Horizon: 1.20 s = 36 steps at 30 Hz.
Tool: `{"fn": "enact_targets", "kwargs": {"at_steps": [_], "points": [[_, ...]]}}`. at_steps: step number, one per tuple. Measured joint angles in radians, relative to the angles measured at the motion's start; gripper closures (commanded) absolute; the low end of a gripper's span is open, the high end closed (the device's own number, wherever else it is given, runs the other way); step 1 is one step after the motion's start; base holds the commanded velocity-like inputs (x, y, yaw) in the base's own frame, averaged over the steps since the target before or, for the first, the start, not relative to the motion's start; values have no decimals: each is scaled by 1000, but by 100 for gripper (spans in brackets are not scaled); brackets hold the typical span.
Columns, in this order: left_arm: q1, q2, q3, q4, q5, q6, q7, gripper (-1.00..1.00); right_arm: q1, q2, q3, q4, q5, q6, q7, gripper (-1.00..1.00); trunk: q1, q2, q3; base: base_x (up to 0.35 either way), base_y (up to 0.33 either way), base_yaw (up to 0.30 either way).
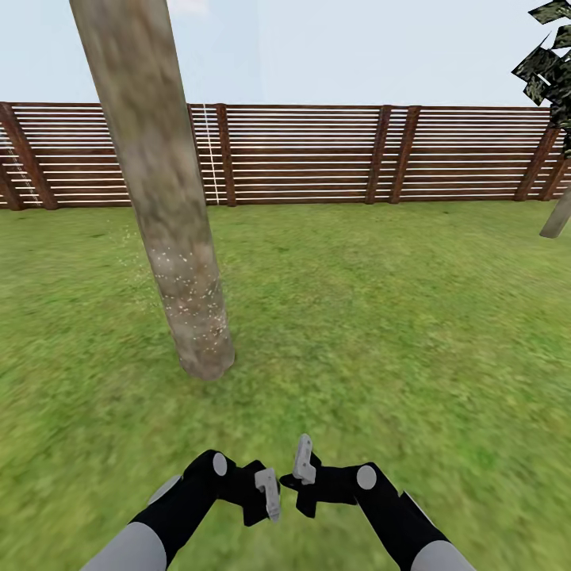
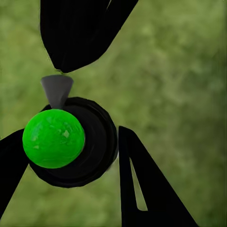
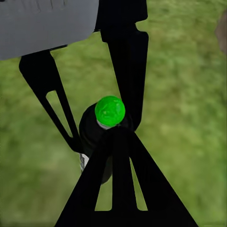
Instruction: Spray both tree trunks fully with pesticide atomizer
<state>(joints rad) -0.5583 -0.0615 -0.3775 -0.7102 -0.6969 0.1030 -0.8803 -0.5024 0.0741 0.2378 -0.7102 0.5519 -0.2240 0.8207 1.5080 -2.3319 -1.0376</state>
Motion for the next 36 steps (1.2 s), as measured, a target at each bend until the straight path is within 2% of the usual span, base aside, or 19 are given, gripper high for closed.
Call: {"fn": "enact_targets", "kwargs": {"at_steps": [3,8,18,20,22,25,27,28,30,33,34,35,36], "points": [[0,0,1,0,0,0,-1,100,0,0,0,0,0,0,0,100,0,0,0,0,0,0],[0,0,0,0,36,-2,-3,100,0,0,0,0,0,0,0,100,0,0,0,0,0,0],[0,4,2,2,39,-4,-3,100,0,0,0,1,0,0,0,100,0,0,0,0,0,0],[1,18,2,3,36,-2,-3,100,0,0,0,1,0,0,0,100,0,0,0,0,0,0],[1,42,2,3,32,4,-3,100,0,0,0,2,0,0,0,100,0,0,0,0,0,0],[1,99,2,9,25,10,-1,100,1,0,1,3,0,0,0,100,0,0,0,0,0,0],[2,129,1,45,20,9,2,100,0,0,1,4,0,0,0,100,0,0,0,0,0,0],[2,145,1,58,21,9,3,100,0,-1,1,5,0,0,0,-100,0,0,0,0,0,0],[2,190,1,69,19,10,4,100,1,-2,0,6,1,0,0,-100,0,0,0,0,0,0],[4,234,6,76,25,10,12,100,1,-5,-1,12,4,0,-6,-100,0,0,0,0,0,0],[4,239,27,77,28,10,33,100,1,-7,-2,29,5,0,-10,-100,0,0,0,0,0,0],[4,241,77,82,32,10,89,100,1,-10,-5,64,5,-1,-33,-100,0,0,0,0,0,0],[4,237,159,114,42,8,168,100,1,-13,-7,114,5,-1,-101,-100,0,0,0,0,0,0]]}}
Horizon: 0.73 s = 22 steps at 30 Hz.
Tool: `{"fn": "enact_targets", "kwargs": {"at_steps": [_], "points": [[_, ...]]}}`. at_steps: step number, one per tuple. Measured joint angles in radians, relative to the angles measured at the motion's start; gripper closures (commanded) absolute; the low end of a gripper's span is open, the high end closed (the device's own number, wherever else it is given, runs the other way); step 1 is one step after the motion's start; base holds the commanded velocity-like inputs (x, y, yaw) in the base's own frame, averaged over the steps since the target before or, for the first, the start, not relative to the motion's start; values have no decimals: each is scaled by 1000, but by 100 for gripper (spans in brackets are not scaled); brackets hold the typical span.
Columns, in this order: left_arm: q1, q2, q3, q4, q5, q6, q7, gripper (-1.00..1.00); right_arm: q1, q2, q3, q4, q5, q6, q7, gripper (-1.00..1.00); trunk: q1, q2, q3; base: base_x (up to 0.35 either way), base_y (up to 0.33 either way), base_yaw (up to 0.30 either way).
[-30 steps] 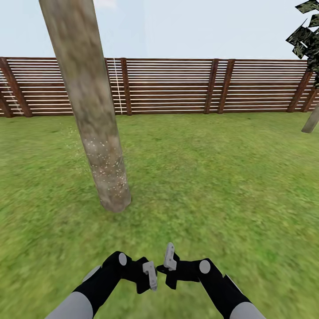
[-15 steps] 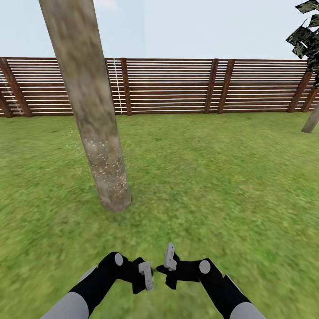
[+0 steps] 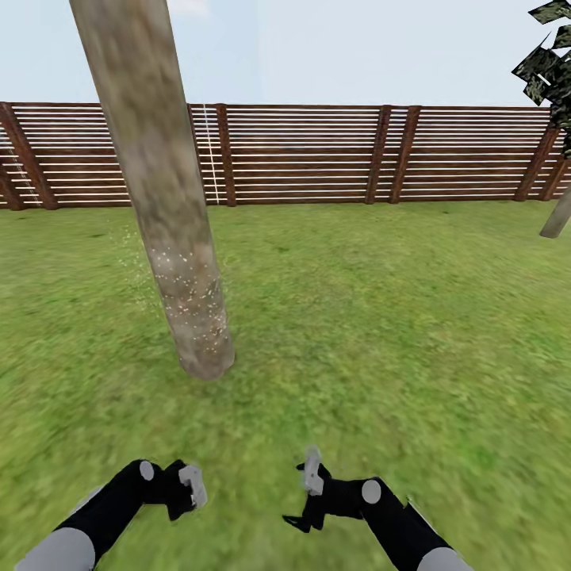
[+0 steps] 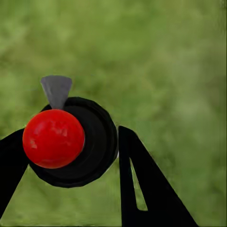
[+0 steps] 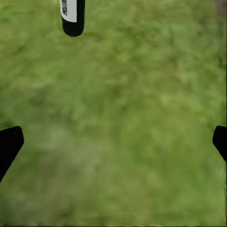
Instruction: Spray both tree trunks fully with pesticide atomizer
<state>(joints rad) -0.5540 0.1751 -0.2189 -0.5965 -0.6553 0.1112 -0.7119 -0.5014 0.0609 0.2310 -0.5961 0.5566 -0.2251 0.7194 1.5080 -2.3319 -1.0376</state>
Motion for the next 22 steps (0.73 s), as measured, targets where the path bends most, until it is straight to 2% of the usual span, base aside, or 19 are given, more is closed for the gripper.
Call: {"fn": "enact_targets", "kwargs": {"at_steps": [1,2,3,4,5,6,7,8,10,14,18,22], "points": [[0,-6,110,57,34,-6,91,100,1,-9,-1,70,-2,0,-117,-100,0,0,0,0,0,0],[1,-11,258,161,126,-38,238,100,2,-17,-3,193,-9,-4,-358,-100,0,0,0,0,0,0],[2,-12,319,226,180,-93,315,100,3,-18,-5,302,-13,-23,-510,-100,0,0,0,0,0,0],[3,-12,347,304,228,-179,390,100,3,-16,-21,388,-35,-73,-636,-100,0,0,0,0,0,0],[17,-12,372,412,298,-302,523,100,4,-14,-60,493,-117,-181,-790,-100,0,0,0,0,0,0],[47,-13,372,467,325,-350,596,100,6,-13,-73,531,-179,-227,-856,-100,0,0,0,0,0,0],[77,-15,378,491,359,-389,659,100,15,-14,-82,551,-261,-259,-910,-100,0,0,0,0,0,0],[95,-18,379,502,389,-408,688,100,29,-17,-85,559,-332,-273,-936,-100,0,0,0,0,0,0],[113,-21,378,522,415,-417,704,100,40,-18,-85,563,-389,-280,-949,-100,0,0,0,0,0,0],[135,-24,377,558,424,-421,709,100,52,-16,-81,568,-406,-279,-949,-100,0,0,0,0,0,0],[137,-24,378,564,432,-422,710,100,142,-18,-82,569,-407,-276,-948,-100,0,0,0,0,0,0],[150,-23,378,565,426,-423,709,100,156,-18,-81,568,-406,-276,-948,-100,0,0,0,0,0,0]]}}
